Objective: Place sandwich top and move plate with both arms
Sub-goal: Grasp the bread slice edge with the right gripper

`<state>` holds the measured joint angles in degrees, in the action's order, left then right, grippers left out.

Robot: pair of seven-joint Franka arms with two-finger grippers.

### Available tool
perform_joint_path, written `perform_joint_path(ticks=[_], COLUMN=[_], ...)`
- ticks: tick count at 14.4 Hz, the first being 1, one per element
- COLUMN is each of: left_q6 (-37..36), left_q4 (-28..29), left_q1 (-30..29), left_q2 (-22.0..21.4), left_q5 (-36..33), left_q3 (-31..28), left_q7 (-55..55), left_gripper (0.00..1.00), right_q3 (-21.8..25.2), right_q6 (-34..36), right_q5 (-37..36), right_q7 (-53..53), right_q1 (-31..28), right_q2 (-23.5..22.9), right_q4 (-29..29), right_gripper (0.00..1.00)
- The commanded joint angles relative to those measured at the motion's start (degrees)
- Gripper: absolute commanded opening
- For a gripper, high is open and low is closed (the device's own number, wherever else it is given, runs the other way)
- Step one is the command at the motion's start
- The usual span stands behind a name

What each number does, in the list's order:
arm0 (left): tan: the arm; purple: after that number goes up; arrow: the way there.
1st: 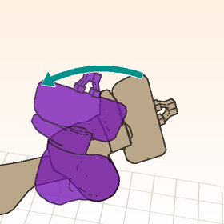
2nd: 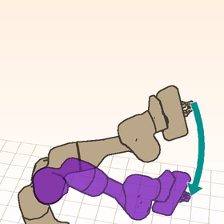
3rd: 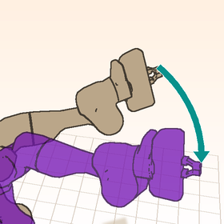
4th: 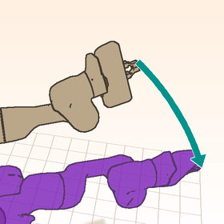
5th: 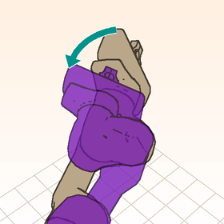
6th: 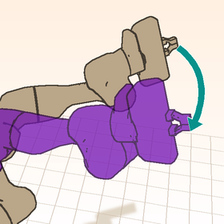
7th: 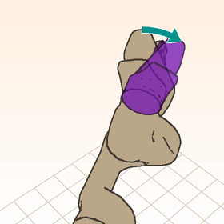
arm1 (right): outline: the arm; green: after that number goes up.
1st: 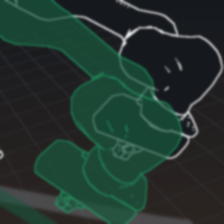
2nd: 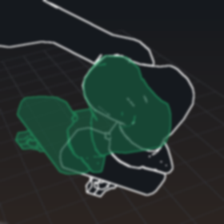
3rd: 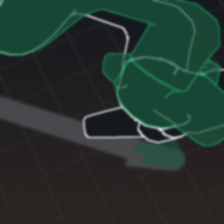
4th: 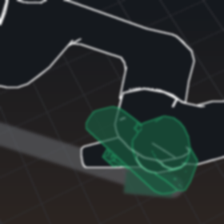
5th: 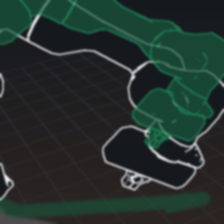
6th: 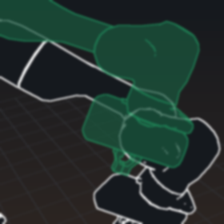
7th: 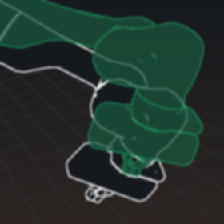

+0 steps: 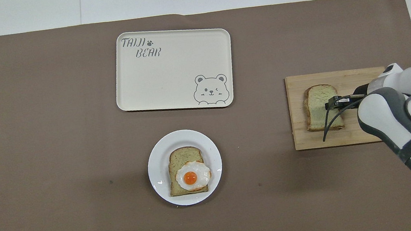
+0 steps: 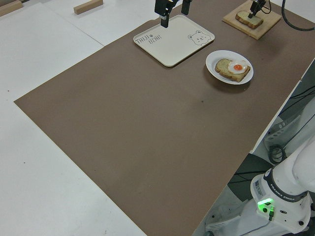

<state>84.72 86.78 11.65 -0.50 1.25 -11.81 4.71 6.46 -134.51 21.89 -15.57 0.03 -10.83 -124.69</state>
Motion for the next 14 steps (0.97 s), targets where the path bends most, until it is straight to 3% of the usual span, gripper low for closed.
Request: perform_joint_path(ticks=[1,10,14], left_q6=[-0.26,-0.26,-0.26], left_q4=[1.64,1.64,1.64], left_q1=[0.31,0.31,0.31], left_q2=[-1.43,-1.52,-1.52], left_q5=[-0.46,-0.46,-0.46], left_q3=[-0.14,-0.14,-0.14], left_q7=[-0.49,-0.58,-0.49], left_gripper=[1.0,1.0,1.0], right_q3=[-0.13,0.04,0.04], right_q6=[-1.55,4.51,16.0], right_q5=[1.84,0.96,0.0], right_q7=[-1.66,-0.96,-1.04], right_q1=[0.14,-0.03,0.06], right_q2=[-0.86,0.72,3.27], right_q4=[-1.08,2.87,9.8], right_gripper=[0.0,0.0,0.0])
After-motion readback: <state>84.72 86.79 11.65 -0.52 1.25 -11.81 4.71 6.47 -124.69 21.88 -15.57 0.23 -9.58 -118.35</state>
